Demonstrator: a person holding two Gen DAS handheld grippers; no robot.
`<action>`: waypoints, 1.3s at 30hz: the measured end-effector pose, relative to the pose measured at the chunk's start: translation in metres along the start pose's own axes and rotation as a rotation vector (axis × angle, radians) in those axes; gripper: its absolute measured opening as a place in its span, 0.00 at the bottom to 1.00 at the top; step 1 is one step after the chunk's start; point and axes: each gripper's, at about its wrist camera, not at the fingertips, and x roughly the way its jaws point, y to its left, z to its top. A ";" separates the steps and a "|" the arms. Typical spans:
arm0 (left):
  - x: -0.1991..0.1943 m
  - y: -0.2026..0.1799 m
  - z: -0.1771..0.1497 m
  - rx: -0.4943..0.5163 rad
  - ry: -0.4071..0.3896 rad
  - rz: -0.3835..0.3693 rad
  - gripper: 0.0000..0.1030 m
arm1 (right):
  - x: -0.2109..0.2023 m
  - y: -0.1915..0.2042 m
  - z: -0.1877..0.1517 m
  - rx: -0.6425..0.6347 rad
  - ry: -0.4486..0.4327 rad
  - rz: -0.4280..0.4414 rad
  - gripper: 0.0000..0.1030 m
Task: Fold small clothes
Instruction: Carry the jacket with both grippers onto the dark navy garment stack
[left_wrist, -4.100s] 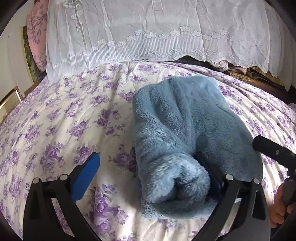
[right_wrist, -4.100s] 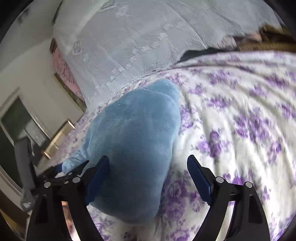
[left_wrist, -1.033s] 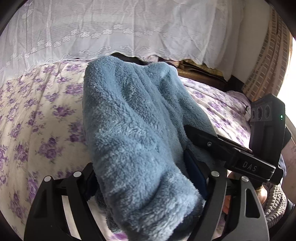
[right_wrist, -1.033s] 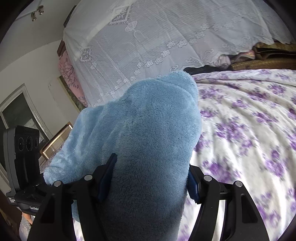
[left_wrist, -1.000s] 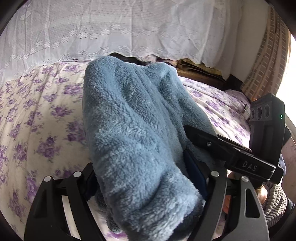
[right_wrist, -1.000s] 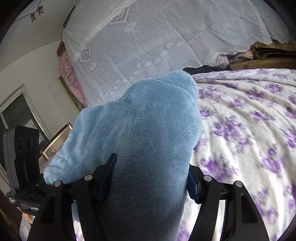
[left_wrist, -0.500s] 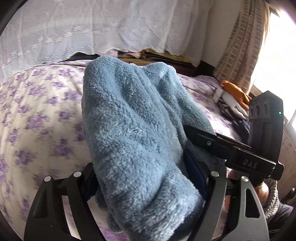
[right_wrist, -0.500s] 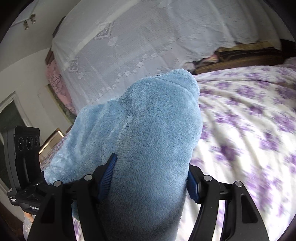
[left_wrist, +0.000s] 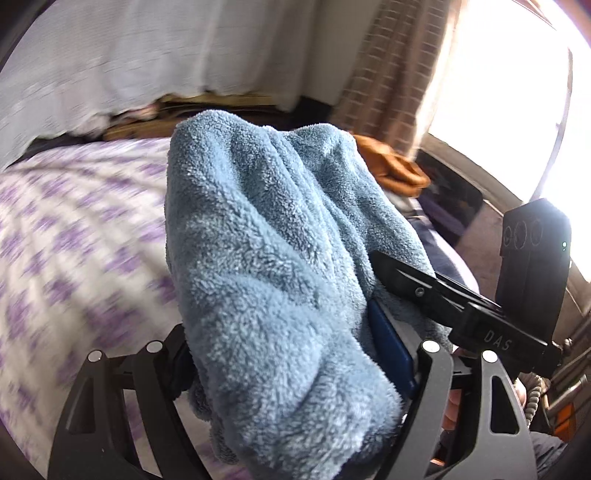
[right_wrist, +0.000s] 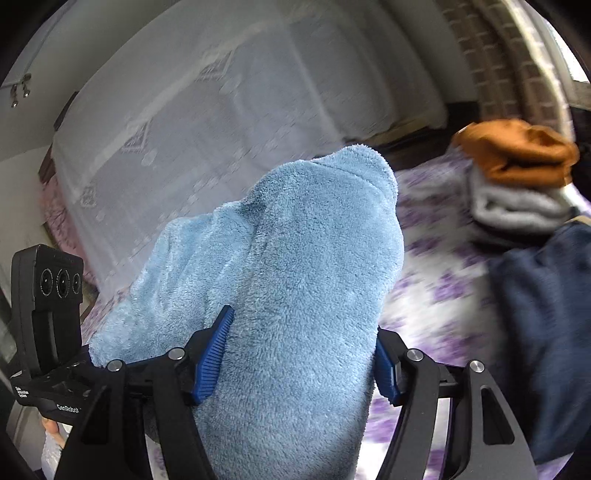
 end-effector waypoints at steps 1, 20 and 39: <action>0.008 -0.013 0.008 0.021 0.002 -0.020 0.76 | -0.013 -0.013 0.007 0.006 -0.023 -0.029 0.66; 0.167 -0.148 0.057 0.105 0.169 -0.273 0.80 | -0.073 -0.176 0.035 0.150 -0.063 -0.360 0.71; 0.195 -0.107 0.034 0.013 0.231 -0.291 0.96 | -0.064 -0.192 0.018 0.287 -0.024 -0.403 0.83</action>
